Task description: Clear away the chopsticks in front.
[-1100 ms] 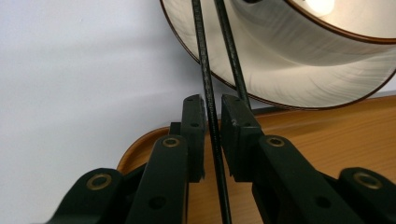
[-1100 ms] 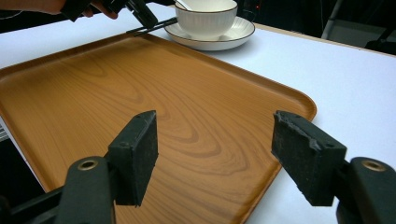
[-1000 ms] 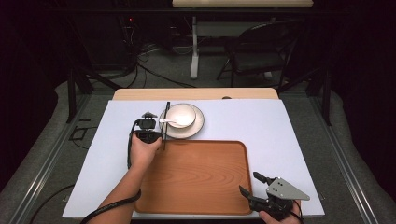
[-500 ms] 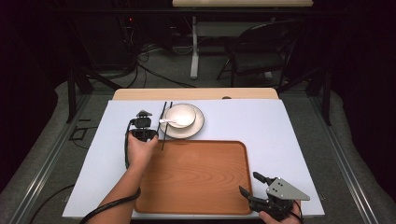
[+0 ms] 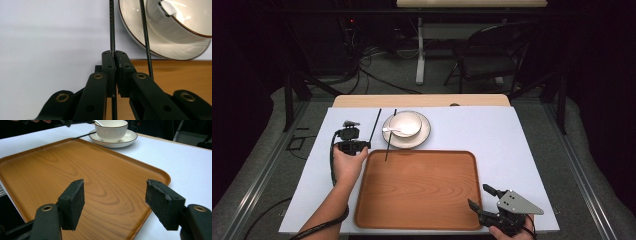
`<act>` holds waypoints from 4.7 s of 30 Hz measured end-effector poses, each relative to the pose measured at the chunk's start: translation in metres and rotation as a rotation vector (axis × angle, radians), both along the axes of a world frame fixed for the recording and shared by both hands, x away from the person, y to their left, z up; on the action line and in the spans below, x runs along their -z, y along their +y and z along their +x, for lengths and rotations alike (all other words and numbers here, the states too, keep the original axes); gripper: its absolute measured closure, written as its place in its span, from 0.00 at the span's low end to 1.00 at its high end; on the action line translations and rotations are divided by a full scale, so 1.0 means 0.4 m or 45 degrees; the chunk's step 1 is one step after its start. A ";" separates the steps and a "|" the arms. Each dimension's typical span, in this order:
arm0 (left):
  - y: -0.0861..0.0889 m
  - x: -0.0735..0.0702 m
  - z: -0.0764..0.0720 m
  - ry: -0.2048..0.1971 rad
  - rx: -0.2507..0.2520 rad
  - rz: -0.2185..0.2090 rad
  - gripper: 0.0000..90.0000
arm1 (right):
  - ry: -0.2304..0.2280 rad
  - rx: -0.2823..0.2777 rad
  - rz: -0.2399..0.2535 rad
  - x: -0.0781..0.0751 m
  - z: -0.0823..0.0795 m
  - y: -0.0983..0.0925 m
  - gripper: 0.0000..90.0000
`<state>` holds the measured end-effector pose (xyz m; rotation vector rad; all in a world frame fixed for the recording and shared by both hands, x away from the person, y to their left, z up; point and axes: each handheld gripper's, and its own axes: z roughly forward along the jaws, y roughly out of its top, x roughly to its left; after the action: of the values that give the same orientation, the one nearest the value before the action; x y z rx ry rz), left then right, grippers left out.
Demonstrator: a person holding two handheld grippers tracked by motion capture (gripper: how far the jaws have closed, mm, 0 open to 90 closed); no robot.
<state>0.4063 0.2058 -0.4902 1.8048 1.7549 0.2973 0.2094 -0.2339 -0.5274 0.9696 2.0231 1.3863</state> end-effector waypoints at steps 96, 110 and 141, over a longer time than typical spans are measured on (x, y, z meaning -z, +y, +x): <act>-0.015 -0.032 -0.238 -0.119 0.146 -0.020 0.45 | 0.044 0.012 0.011 0.013 0.009 0.012 0.35; -0.053 -0.045 -0.114 -0.113 0.185 0.082 0.49 | 0.049 0.011 0.013 0.014 0.011 0.010 0.35; -0.153 0.043 0.038 -0.006 0.206 0.118 0.80 | 0.048 0.010 0.027 0.012 0.010 0.002 0.35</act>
<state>0.4215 0.1448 -0.5074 1.9974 1.6036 0.3206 0.2134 -0.2330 -0.5321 1.0189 2.0340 1.3979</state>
